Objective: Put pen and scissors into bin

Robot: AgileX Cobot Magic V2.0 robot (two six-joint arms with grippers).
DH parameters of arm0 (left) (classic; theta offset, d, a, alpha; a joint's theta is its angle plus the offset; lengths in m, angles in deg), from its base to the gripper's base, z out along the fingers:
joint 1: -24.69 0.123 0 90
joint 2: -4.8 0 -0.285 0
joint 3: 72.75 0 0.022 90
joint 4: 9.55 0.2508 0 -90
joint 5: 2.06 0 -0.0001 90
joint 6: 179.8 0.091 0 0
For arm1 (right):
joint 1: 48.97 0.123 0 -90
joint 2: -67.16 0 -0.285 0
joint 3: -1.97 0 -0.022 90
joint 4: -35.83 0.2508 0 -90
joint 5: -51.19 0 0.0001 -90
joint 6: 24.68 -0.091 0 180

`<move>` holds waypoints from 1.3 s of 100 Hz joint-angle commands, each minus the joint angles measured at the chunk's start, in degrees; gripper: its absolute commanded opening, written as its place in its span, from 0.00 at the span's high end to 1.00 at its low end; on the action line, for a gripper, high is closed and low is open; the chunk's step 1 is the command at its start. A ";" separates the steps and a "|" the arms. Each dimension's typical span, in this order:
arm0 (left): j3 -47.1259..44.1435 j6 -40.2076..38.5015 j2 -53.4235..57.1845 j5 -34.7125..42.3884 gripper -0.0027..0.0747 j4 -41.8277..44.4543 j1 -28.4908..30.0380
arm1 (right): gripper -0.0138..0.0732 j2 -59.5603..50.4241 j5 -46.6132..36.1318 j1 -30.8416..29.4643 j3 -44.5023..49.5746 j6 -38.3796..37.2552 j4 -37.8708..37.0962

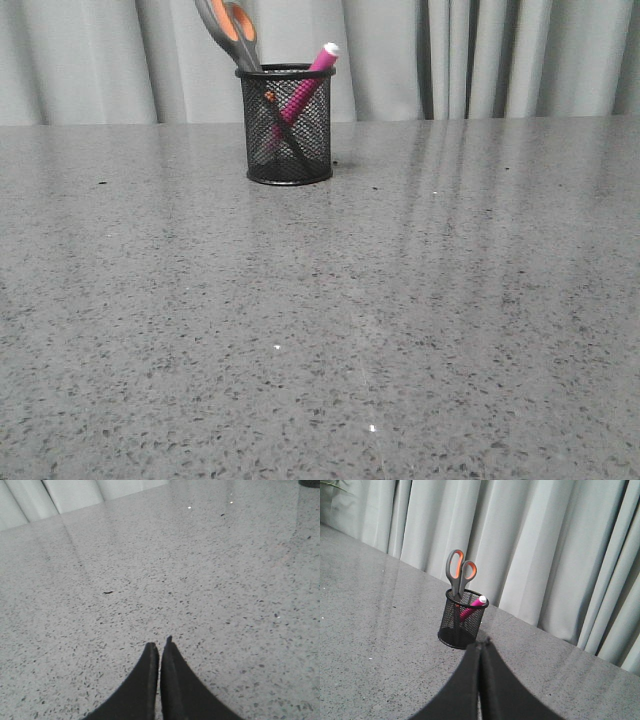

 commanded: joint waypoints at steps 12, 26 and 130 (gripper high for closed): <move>-2.46 -0.54 1.93 2.44 0.99 -1.88 0.06 | 0.92 0.39 -4.22 -0.01 -1.38 0.00 -0.75; -2.46 -0.54 1.93 2.44 0.99 -1.88 0.06 | 0.92 0.39 -4.22 -0.01 -1.38 0.00 -0.75; -2.46 -0.54 1.84 2.44 0.99 -1.98 0.06 | 0.92 -15.06 5.02 -26.04 22.61 0.00 10.32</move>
